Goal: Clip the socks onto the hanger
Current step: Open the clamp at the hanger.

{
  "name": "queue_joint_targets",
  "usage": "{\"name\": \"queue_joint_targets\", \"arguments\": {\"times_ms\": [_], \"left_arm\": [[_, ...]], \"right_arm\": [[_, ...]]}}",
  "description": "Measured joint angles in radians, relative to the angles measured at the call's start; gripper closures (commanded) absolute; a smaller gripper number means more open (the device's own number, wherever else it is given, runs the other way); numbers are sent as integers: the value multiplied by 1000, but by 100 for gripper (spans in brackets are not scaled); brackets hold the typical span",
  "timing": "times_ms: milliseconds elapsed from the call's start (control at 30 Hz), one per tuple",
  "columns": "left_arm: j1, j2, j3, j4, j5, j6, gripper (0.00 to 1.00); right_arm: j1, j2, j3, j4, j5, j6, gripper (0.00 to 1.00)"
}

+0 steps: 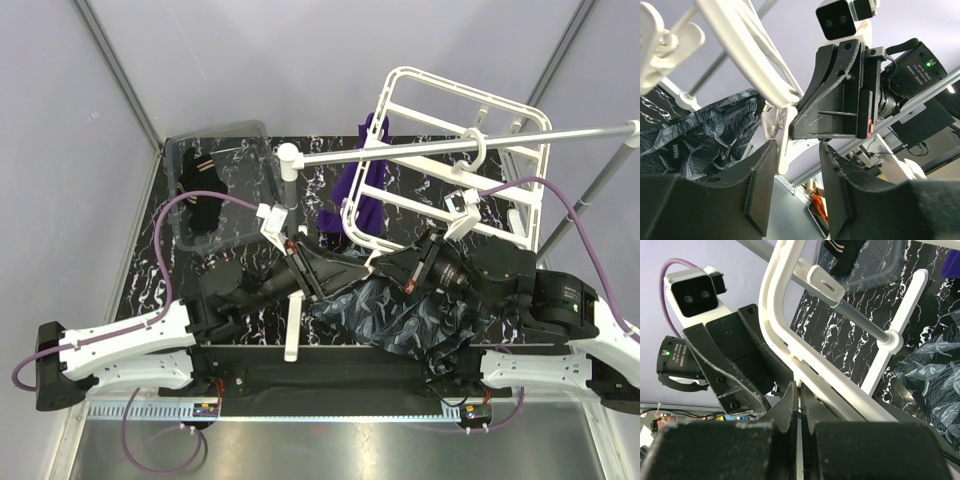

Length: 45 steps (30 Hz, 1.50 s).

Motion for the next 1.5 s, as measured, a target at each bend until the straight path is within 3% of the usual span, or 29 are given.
{"name": "queue_joint_targets", "arguments": {"times_ms": [200,333,500,900,1000,1100,1133,1200,1233,1400,1500], "left_arm": [[6,14,-1,32,32,-23,57],[6,4,-3,13,26,-25,41],[5,-2,-8,-26,21,-34,41],[5,35,-8,-1,37,-62,63],[5,35,-8,16,37,-64,72],[5,40,-8,22,37,-66,90],[5,43,-8,28,39,-68,100],[5,52,-8,42,43,-71,100],[5,58,-8,51,45,-71,100],[5,73,-8,64,45,-69,100],[5,77,-8,64,37,-64,100]], "right_arm": [[-1,-19,-3,0,-5,1,100],[-1,-21,-5,-2,-5,0,100],[-1,-22,-5,3,-5,0,100],[-1,-21,-5,7,-18,0,100],[-1,-24,-8,8,-24,1,100],[-2,-32,-10,10,-26,0,100],[-2,-34,-10,9,-24,1,97],[-2,-41,-10,4,-20,1,89],[-2,-44,-10,1,-19,3,76],[-2,-52,-10,-8,-10,40,60],[-2,-58,-10,-24,-5,56,57]]}}
